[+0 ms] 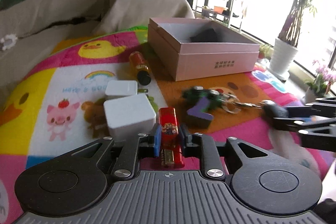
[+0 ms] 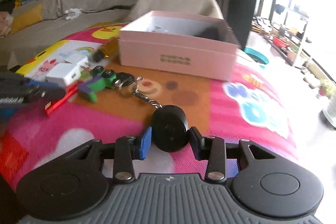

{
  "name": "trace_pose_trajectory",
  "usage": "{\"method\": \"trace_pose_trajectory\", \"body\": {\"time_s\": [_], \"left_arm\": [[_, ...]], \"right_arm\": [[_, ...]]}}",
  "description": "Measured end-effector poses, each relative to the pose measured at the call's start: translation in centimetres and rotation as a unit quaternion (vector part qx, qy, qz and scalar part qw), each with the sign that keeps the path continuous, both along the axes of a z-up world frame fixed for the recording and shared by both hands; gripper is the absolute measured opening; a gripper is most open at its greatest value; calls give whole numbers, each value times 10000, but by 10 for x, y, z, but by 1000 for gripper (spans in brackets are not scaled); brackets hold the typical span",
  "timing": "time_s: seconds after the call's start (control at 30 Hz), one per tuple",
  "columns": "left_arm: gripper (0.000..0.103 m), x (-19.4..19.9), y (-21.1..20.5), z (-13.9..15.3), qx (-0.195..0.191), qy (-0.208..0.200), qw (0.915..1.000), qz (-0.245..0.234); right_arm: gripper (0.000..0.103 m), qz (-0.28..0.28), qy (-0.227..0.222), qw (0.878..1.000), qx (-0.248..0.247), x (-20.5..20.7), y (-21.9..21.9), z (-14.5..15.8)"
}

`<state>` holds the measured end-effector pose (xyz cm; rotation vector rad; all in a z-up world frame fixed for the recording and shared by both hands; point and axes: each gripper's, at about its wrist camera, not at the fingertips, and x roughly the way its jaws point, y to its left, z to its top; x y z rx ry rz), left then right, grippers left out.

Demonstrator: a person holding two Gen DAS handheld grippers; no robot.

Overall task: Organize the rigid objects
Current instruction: 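Grasp the black round key fob with the right gripper while the left gripper grasps the red printed tin, then carry the black fob into the pink box and open the right gripper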

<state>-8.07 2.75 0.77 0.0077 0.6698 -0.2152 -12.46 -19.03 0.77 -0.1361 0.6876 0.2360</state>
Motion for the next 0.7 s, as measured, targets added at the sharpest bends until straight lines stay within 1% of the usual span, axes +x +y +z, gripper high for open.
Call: {"method": "trace_pose_trajectory", "body": {"time_s": [0.07, 0.17, 0.37, 0.43, 0.5, 0.57, 0.63, 0.7], "left_arm": [[22, 4, -6, 0, 171, -61, 9998, 18], [23, 7, -9, -1, 231, -108, 9997, 67], [24, 9, -10, -2, 247, -120, 9996, 81], [24, 9, -10, -1, 256, -120, 9996, 74], [24, 9, -10, -1, 273, -125, 9995, 75], [24, 11, -11, -2, 273, -135, 9995, 75], [25, 15, -11, -2, 233, -113, 9996, 73], [28, 20, -12, -4, 209, -21, 9998, 72]], "right_arm": [[38, -121, -41, 9999, -76, -10, -9, 0], [39, -202, -129, 9995, -193, -19, -16, -1], [40, -158, -151, 9998, -13, -17, -20, 0], [43, -133, -148, 9998, -9, -15, -19, -1], [51, -167, -144, 9998, -3, -11, -20, -3], [58, -230, -177, 9995, 88, -9, -24, -5], [59, -285, -199, 9992, 186, -9, -27, -7], [60, -327, -239, 9988, 263, -10, -27, -9]]}}
